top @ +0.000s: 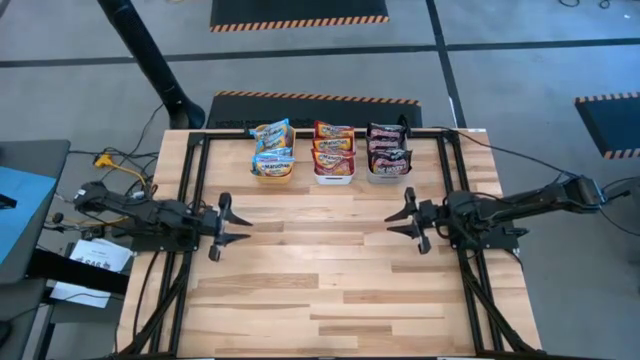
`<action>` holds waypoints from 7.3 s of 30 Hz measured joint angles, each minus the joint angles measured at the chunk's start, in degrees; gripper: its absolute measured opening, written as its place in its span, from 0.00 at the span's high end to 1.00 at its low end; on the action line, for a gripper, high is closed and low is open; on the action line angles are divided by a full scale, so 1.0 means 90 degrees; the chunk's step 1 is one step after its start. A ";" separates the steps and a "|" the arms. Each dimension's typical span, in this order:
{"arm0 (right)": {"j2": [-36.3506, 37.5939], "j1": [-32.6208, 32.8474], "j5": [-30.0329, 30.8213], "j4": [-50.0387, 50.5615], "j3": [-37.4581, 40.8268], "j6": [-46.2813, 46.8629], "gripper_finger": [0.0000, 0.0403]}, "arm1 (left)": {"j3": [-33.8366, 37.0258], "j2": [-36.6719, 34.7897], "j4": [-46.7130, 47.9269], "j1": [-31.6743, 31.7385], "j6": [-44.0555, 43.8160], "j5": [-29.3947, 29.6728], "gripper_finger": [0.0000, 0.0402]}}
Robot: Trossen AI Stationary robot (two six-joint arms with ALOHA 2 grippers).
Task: Sort Maruchan noodles
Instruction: Return to Home Position
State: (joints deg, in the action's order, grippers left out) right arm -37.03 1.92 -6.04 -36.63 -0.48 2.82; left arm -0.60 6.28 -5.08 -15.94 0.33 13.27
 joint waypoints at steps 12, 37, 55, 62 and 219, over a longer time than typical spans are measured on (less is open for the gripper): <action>0.1227 -0.0874 -0.0019 0.0350 0.0003 -0.0218 0.66 | -0.0250 -0.0687 0.0659 0.0003 0.0346 0.0435 0.67; 0.3304 -0.0947 -0.0231 0.3455 0.0013 -0.0019 0.66 | -0.0002 -0.0665 0.0103 0.0002 0.0103 0.0270 0.67; 0.3285 -0.0897 -0.0153 0.3809 0.0015 0.0176 0.66 | 0.0012 -0.0663 0.0101 0.0002 0.0278 0.0273 0.67; 0.3285 -0.0894 -0.0153 0.3824 0.0015 0.0174 0.66 | 0.0017 -0.0663 0.0101 0.0000 0.0855 0.0281 0.67; 0.3285 -0.0894 -0.0155 0.3826 0.0018 -0.0480 0.66 | 0.0026 -0.0658 0.0196 0.0001 0.1374 -0.0429 0.67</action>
State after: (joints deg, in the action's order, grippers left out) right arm -7.46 -6.13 -7.44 -2.20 -0.32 -1.50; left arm -0.36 0.36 -3.31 -15.93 12.70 9.41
